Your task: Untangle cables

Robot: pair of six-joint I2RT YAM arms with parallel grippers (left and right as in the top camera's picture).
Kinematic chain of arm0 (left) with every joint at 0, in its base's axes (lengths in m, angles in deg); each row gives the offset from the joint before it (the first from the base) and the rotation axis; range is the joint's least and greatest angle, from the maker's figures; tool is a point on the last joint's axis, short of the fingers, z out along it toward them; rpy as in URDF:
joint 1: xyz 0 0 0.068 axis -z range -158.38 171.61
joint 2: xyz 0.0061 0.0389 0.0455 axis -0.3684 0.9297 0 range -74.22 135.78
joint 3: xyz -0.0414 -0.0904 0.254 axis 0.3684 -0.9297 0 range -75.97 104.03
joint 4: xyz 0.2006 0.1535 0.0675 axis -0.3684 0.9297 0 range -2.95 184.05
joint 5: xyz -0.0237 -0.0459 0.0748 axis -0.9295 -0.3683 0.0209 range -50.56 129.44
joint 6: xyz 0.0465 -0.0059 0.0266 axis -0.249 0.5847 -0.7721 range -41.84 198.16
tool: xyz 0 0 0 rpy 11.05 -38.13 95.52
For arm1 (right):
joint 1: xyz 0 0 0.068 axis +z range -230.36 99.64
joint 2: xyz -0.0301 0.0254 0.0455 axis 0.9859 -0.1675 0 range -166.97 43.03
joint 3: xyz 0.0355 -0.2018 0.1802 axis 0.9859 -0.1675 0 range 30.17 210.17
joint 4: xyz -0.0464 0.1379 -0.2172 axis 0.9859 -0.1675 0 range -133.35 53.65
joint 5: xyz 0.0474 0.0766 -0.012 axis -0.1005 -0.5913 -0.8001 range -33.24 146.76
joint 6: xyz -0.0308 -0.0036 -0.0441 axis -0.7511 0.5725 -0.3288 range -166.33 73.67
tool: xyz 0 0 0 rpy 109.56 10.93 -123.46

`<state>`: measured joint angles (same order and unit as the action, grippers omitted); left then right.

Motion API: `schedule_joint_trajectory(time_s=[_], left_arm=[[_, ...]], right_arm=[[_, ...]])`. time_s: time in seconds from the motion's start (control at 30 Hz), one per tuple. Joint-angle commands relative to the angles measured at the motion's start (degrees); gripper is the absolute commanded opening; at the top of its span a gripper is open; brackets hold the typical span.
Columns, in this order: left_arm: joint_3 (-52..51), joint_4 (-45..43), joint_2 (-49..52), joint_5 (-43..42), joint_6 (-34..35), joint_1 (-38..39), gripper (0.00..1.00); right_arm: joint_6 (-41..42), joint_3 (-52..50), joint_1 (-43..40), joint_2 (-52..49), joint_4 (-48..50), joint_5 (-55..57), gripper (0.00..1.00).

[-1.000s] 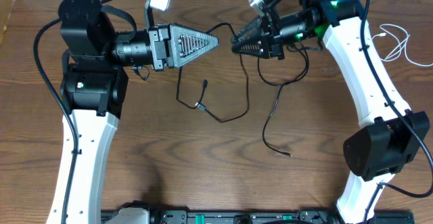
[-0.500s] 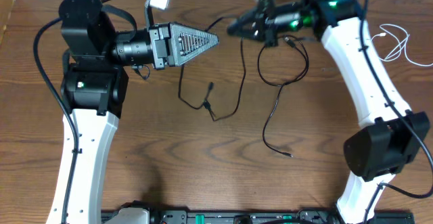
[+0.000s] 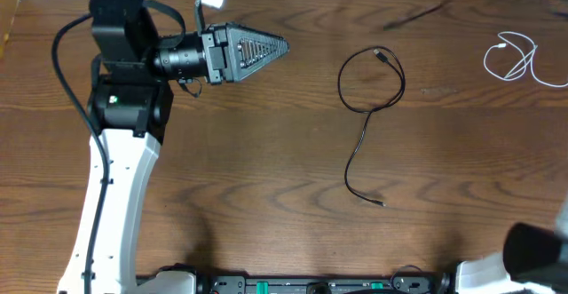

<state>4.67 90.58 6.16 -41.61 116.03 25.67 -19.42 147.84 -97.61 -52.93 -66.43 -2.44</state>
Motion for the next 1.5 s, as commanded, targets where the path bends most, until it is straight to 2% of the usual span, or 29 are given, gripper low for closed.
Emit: schedule_joint_trajectory(time_s=[0.0,0.2,0.43,0.53,0.67,0.87,0.9,0.93,0.97,1.0,1.1,1.2,1.47], left_arm=[[0.15,-0.13,1.99,-0.31,-1.22,-0.11,0.42],[0.15,-0.15,5.49,-0.31,-1.9,-0.07,0.46],[0.15,-0.13,7.91,3.15,-3.85,2.08,0.49],[0.15,0.44,8.33,6.97,-4.68,3.96,0.49],[0.15,0.94,8.92,12.31,-5.66,7.39,0.49],[0.15,6.64,9.6,26.88,-12.02,13.92,0.5],[0.15,8.28,9.6,30.58,-13.77,15.08,0.5],[0.15,9.94,9.6,34.58,-15.93,16.28,0.5],[0.15,11.26,9.64,37.73,-17.92,17.31,0.5],[0.15,12.68,9.68,41.33,-20.48,18.58,0.5],[0.15,15.39,10.34,49.59,-26.95,22.34,0.5],[0.17,15.43,13.07,56.39,-31.63,26.71,0.5],[7.02,18.93,26.03,57.79,-39.34,30.84,0.56]], right_arm=[[9.29,0.31,-7.91,-0.59,-0.72,5.07,0.01],[8.28,0.31,-18.6,-2.29,-4.42,15.89,0.01],[2.14,0.28,-24.65,-4.66,-11.13,38.25,0.01],[-0.13,0.15,-25.64,-6.56,-12.96,43.52,0.01],[-0.63,-1.62,-26.25,-9.6,-13.4,44.06,0.01],[-1.75,-5.01,-26.25,-14.8,-13.44,48.0,0.03],[-1.75,-5.49,-26.25,-15.45,-13.46,48.13,0.18],[-1.7,-5.88,-26.27,-15.82,-13.46,48.13,0.51],[-1.66,-6.36,-26.27,-16.35,-13.46,48.11,0.79],[-1.01,-6.62,-26.27,-16.63,-13.62,48.11,0.97],[1.31,-6.91,-26.25,-16.68,-14.51,47.65,0.99],[1.33,-6.88,-26.23,-16.2,-13.62,39.85,0.99],[3.06,-6.88,-23.3,-15.37,-13.97,25.03,0.99]])
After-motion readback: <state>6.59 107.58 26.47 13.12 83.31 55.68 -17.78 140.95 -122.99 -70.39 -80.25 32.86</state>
